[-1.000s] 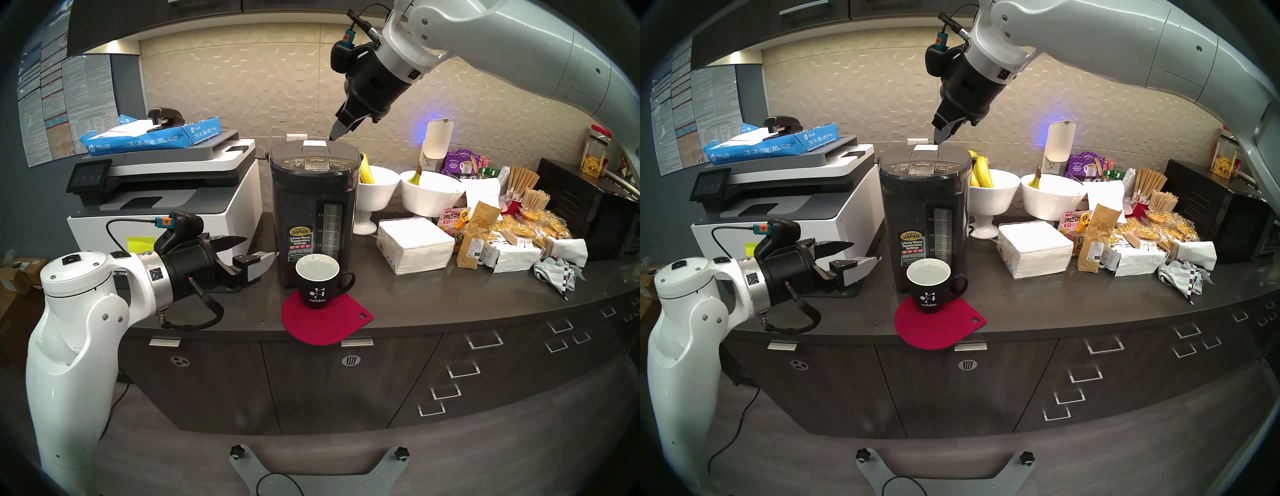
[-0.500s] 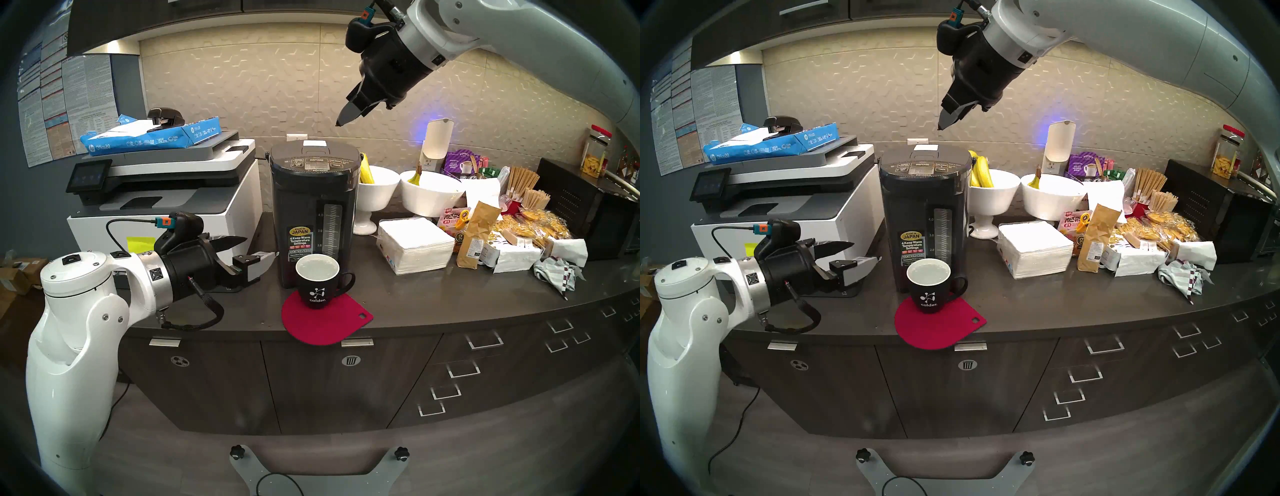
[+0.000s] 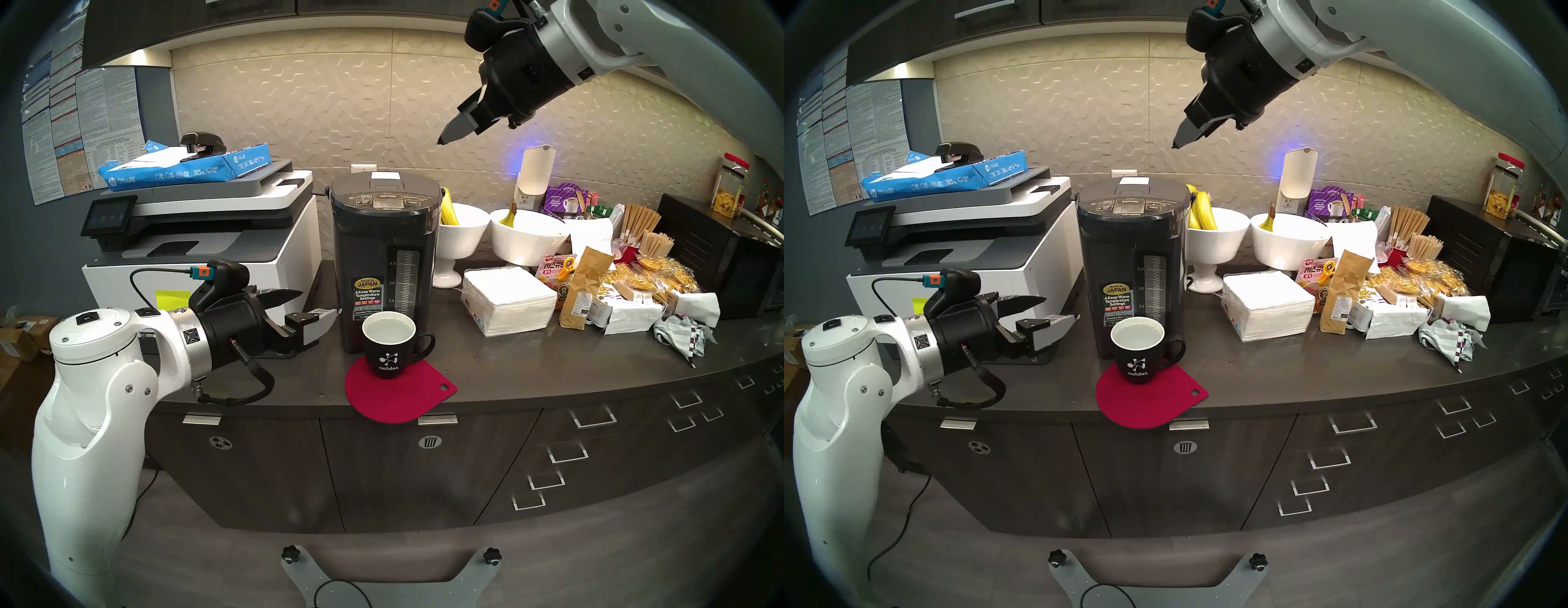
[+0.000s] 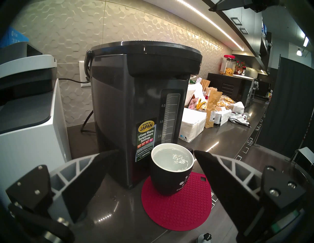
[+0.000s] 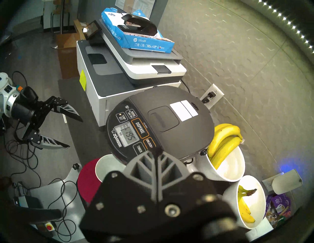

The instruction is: Press the water dispenser button and fill the cup

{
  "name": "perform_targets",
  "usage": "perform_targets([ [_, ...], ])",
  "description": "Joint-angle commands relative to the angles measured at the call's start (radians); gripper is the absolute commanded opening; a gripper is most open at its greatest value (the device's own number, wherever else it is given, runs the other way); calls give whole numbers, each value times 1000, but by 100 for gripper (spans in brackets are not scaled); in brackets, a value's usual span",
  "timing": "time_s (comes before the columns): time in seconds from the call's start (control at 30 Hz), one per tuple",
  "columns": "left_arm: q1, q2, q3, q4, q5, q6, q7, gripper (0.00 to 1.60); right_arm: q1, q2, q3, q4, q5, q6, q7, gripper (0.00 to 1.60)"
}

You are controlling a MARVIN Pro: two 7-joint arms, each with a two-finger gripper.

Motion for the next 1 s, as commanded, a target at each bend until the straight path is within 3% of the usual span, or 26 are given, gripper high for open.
perform_targets([
  [0.0, -1, 0, 0, -10, 0, 0, -1, 160, 3, 106, 25, -30, 33, -15, -40, 0],
  [0.97, -1, 0, 0, -11, 0, 0, 0, 160, -15, 321, 49, -203, 134, -83, -191, 0],
])
